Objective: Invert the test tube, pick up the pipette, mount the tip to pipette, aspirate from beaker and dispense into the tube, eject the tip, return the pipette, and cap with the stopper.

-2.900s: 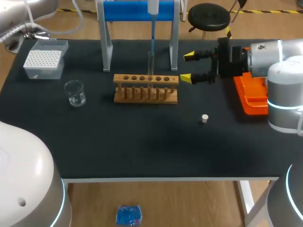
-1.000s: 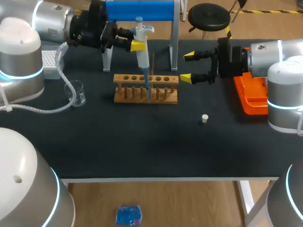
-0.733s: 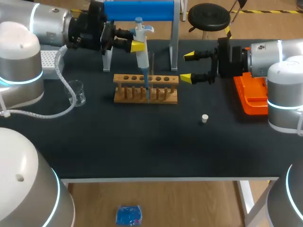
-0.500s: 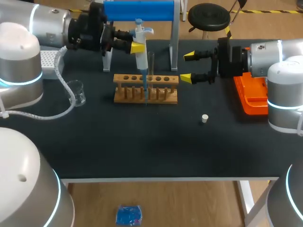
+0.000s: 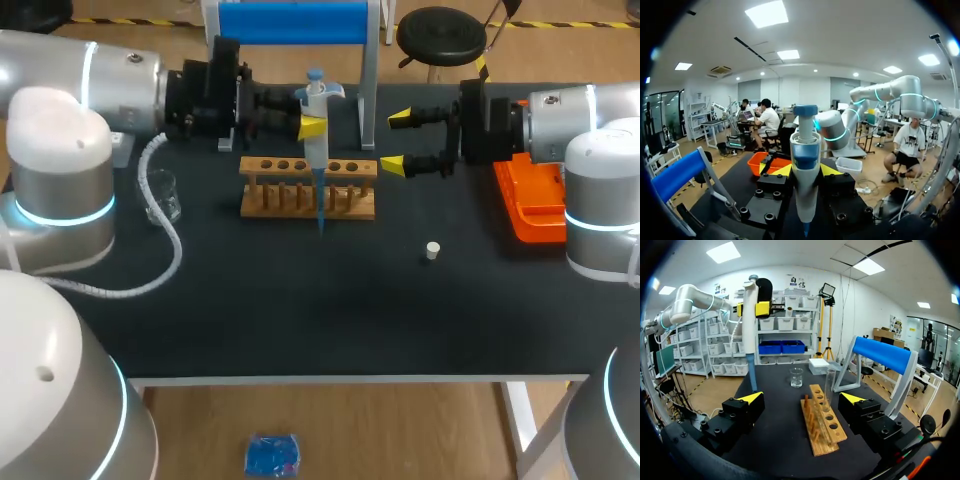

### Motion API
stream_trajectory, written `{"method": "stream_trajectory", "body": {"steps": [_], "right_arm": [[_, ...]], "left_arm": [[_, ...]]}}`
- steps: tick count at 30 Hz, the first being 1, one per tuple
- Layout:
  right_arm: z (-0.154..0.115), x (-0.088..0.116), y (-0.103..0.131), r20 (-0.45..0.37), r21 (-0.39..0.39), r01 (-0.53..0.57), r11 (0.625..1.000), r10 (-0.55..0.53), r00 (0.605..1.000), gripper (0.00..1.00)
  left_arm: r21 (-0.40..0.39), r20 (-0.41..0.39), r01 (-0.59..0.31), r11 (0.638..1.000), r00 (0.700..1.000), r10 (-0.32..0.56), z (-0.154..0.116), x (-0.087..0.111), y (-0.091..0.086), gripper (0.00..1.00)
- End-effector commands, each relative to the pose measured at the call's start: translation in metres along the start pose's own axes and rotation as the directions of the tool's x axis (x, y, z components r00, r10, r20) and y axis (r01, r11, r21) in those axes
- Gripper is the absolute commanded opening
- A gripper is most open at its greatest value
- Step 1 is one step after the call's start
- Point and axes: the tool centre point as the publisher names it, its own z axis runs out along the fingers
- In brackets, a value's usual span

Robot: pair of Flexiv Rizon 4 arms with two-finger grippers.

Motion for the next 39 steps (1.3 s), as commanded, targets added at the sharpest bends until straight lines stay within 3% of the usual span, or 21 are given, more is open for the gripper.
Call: {"method": "stream_trajectory", "body": {"steps": [1, 16, 36, 39], "right_arm": [[0.000, 0.000, 0.000, 0.001, 0.003, 0.000, 1.000, 0.000, 1.000, 1.00], [0.000, 0.000, 0.000, 0.001, 0.003, 0.000, 1.000, 0.000, 1.000, 1.00], [0.000, 0.000, 0.000, 0.001, 0.003, 0.000, 1.000, 0.000, 1.000, 1.00], [-0.017, 0.017, 0.004, -0.035, 0.000, 0.015, 1.000, -0.015, 0.999, 1.00]], "left_arm": [[-0.034, 0.044, 0.003, 0.999, 0.999, -0.001, 0.005, 0.005, -0.003, 0.00], [-0.031, 0.171, 0.073, 0.997, 0.983, -0.067, 0.013, 0.011, 0.006, 0.00], [-0.026, 0.135, 0.038, 0.999, 0.990, -0.034, 0.023, 0.012, 0.009, 0.00], [-0.026, 0.135, 0.038, 0.999, 0.990, -0.034, 0.023, 0.012, 0.009, 0.00]]}}
